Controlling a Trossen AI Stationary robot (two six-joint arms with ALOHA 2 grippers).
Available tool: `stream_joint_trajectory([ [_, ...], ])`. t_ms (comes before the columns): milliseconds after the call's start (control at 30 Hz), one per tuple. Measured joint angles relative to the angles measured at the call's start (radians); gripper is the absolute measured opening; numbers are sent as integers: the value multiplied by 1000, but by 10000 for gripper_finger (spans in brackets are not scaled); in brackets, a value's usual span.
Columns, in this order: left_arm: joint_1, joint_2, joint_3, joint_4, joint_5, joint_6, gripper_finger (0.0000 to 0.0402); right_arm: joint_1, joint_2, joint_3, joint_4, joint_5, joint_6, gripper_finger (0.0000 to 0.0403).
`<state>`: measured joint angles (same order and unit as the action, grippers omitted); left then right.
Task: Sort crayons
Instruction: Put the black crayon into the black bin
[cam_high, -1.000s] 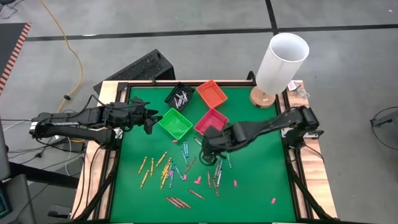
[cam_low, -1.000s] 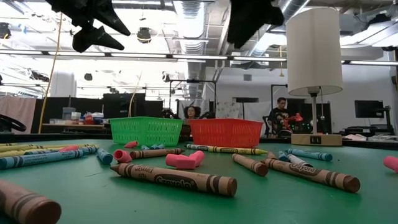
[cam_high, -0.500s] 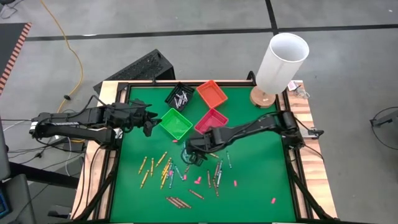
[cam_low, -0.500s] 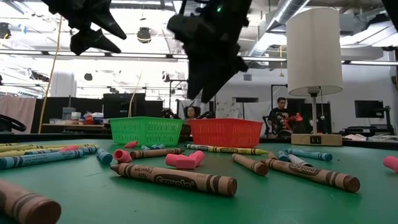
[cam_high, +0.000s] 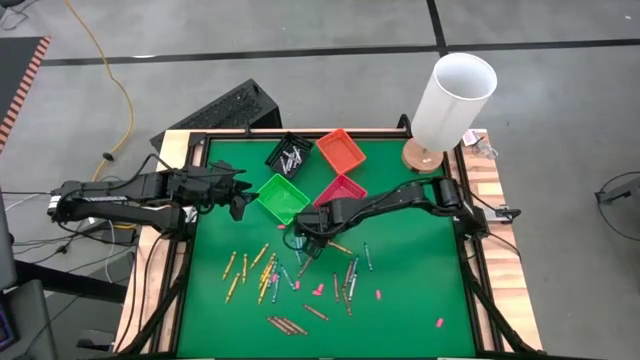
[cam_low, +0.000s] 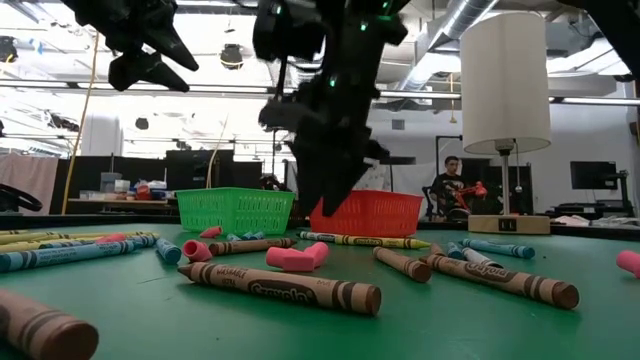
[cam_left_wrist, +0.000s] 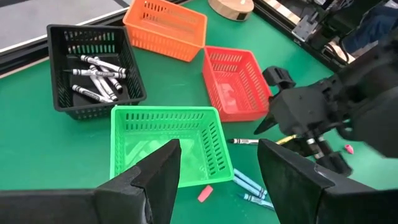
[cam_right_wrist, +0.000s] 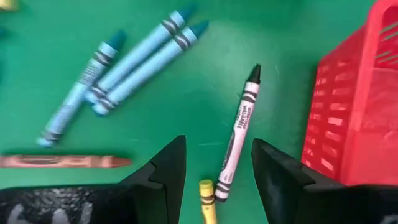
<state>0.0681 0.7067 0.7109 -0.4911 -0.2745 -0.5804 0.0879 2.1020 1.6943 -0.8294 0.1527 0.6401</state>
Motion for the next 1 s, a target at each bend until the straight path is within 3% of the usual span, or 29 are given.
stream_joint_trajectory([
  [467, 0, 0, 0, 2, 0, 18, 204, -27, 14, 0, -9, 31, -5, 170],
  [867, 0, 0, 0, 2, 31, 10, 204, -35, 13, -64, 24, 2, 7, 120],
  [1000, 0, 0, 0, 3, 34, 8, 204, -25, 13, -64, 28, 2, 26, 80],
])
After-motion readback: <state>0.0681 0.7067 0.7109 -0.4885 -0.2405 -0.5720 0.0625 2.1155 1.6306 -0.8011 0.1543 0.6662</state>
